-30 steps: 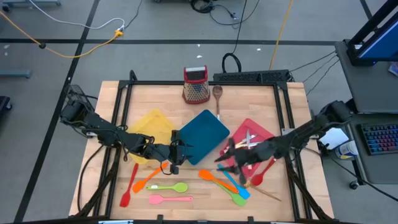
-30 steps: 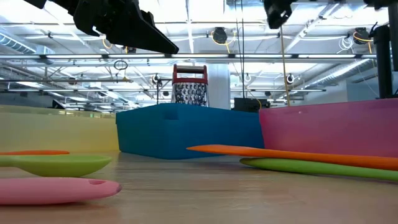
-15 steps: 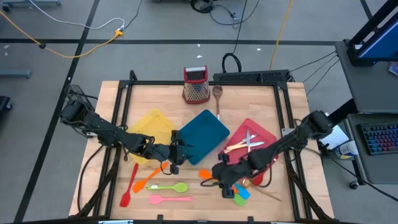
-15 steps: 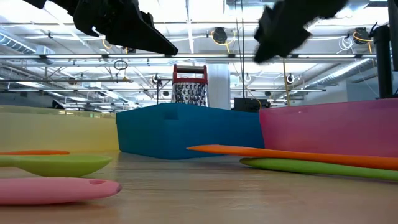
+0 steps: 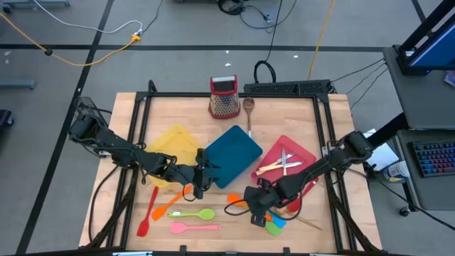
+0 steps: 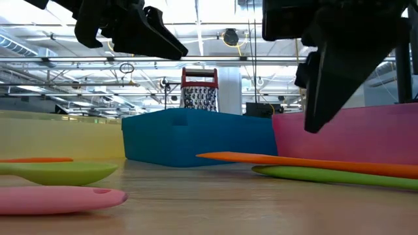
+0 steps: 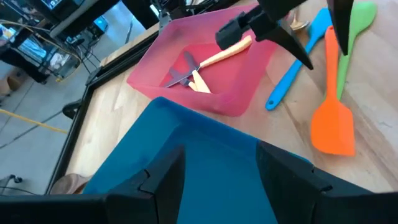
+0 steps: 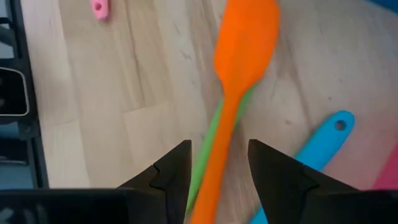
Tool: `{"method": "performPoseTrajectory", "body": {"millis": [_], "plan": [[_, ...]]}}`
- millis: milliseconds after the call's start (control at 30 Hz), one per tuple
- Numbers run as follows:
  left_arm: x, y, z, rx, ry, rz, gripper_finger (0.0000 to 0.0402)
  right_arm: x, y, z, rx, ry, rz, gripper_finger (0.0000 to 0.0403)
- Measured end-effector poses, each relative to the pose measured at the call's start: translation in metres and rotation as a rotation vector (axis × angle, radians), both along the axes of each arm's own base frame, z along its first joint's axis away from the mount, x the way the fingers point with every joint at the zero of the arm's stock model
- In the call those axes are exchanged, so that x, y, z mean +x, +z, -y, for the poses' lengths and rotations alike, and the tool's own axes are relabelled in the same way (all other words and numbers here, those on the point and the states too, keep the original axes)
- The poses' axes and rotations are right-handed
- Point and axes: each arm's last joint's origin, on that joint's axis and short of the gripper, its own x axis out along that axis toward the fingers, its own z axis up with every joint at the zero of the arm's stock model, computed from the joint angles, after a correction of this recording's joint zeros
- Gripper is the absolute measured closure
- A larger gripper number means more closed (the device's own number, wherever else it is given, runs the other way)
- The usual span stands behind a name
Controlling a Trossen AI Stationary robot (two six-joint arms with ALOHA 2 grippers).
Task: Pick & Place Kitchen Items
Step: Put the orange spatula into the blue bin
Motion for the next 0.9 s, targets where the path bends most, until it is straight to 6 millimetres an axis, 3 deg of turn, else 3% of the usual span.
{"method": "performPoseTrajectory", "body": {"millis": [333, 700, 900], "plan": [[0.000, 0.000, 0.000, 0.003, -0.001, 0.000, 0.0199, -0.001, -0.001, -0.003, 0.012, -0.006, -0.003, 0.0252], [0.000, 0.000, 0.000, -0.004, 0.003, 0.000, 0.0199, 0.002, -0.032, -0.007, -0.018, 0.059, -0.105, 0.0252], [0.000, 0.000, 0.000, -0.004, 0.002, -0.001, 0.0199, 0.002, -0.032, -0.008, -0.017, 0.069, -0.098, 0.0254]]}}
